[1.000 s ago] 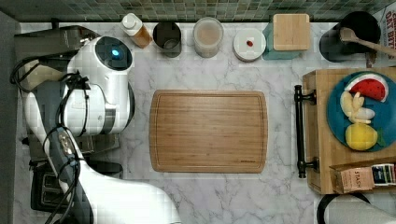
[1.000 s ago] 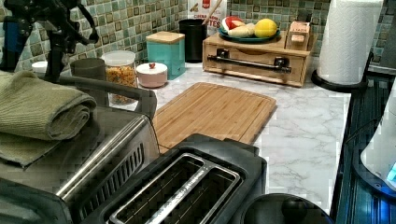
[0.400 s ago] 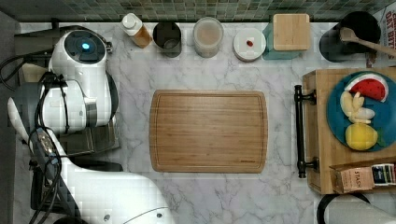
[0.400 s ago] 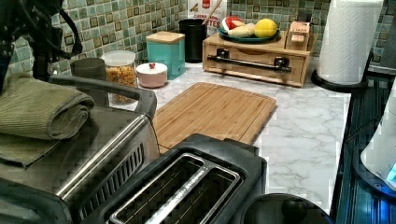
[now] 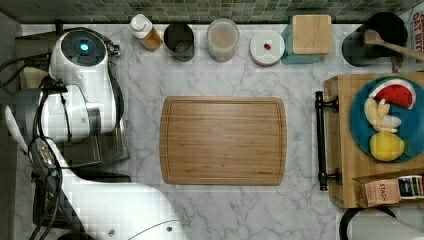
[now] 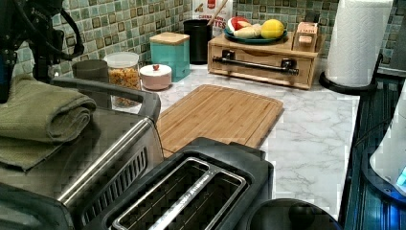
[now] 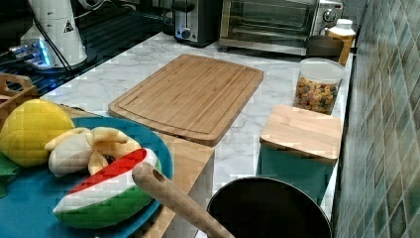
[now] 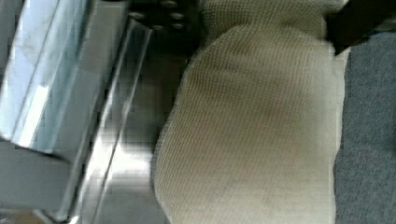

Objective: Pick up the towel.

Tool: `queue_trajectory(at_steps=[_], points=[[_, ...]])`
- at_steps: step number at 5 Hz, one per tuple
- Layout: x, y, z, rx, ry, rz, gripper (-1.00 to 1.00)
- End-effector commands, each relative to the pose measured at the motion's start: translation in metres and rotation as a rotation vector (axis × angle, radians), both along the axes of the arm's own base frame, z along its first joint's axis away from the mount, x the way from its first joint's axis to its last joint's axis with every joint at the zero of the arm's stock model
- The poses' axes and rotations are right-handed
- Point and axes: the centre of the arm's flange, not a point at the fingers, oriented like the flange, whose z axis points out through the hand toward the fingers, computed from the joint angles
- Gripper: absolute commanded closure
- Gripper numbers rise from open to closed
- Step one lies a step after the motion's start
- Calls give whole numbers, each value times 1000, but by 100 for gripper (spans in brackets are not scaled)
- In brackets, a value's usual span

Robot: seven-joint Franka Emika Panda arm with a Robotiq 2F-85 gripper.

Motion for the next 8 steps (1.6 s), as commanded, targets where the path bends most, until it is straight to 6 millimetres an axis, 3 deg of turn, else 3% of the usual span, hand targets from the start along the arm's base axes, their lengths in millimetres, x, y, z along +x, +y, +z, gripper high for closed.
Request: queue_trajectory(at_steps=[1,2,4,5,6,7,8], points=[[3,-4,67,13,-85,-58,100],[6,-46,85,-4,-121,-138,100],[-10,-157,138,61,-279,-295,100],[-15,-209,145,28,-338,-418,100],[-15,-252,145,-119,-351,-562,100],[-15,-293,133,-261,-306,-697,100],[-18,-323,126,-354,-246,-749,100]])
